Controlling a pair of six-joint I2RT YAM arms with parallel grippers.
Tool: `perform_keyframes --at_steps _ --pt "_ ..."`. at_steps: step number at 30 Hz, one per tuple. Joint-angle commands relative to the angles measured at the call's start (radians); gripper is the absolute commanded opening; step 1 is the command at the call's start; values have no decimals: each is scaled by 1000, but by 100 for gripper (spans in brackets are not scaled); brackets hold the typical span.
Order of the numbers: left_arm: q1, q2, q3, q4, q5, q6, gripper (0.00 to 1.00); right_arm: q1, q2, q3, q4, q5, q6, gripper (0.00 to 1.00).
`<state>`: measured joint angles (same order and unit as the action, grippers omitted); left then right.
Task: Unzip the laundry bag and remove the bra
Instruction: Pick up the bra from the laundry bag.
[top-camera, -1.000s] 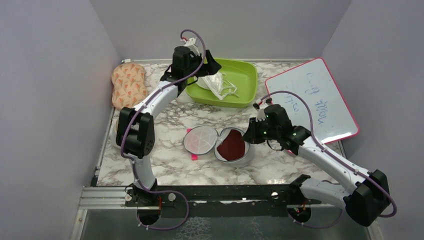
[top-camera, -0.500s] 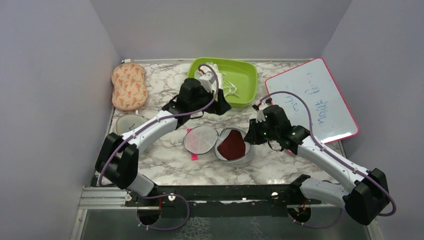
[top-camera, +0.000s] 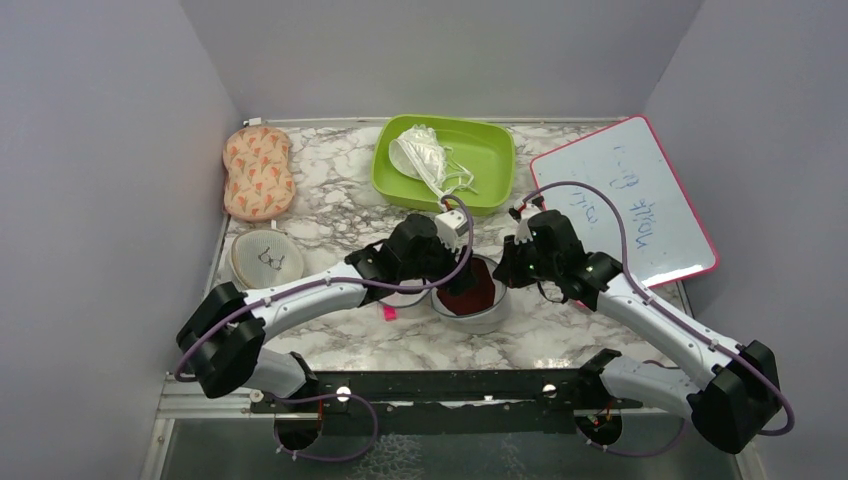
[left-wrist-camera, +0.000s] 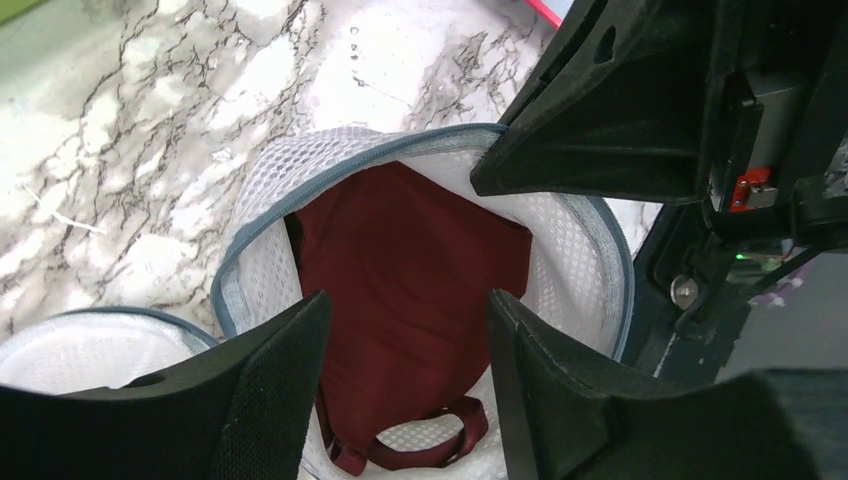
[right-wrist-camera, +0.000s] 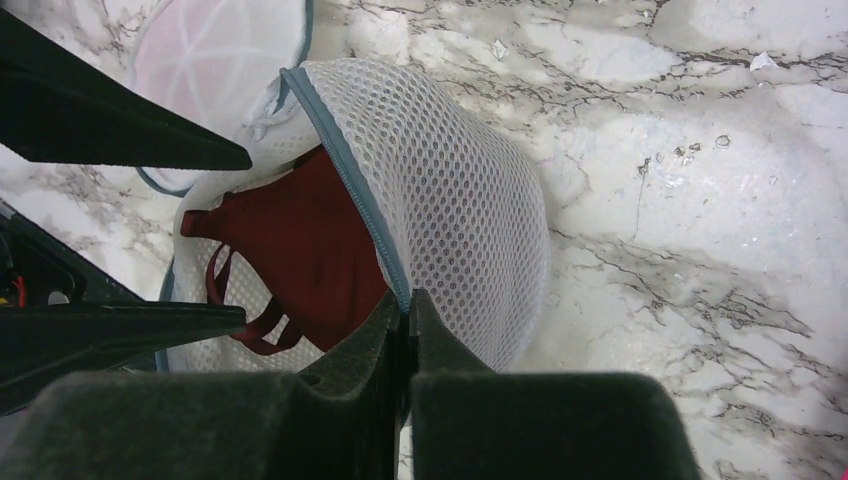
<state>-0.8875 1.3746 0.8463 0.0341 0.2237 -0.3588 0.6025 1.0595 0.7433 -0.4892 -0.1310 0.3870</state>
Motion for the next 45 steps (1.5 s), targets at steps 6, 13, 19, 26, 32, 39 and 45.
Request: perform_keyframes --at_steps 6,13,19,26,32,39,45 --pt "-8 105 86 -47 -38 42 50 3 -22 3 -5 15 -5 0" --pt "-7 168 112 -91 -40 26 50 3 -17 0 4 4 -4 1" --pt "-7 191 128 -125 -31 48 53 3 -11 -2 9 -3 -6 1" --pt "-9 197 145 -146 -49 62 60 4 2 0 8 -14 -8 1" --pt "-12 211 151 -192 -138 102 65 3 4 -1 12 -18 -9 1" --pt "-17 244 155 -187 -101 106 65 3 13 0 17 -22 -11 0" --pt "-24 270 148 -147 -81 91 49 3 17 0 18 -31 -11 0"
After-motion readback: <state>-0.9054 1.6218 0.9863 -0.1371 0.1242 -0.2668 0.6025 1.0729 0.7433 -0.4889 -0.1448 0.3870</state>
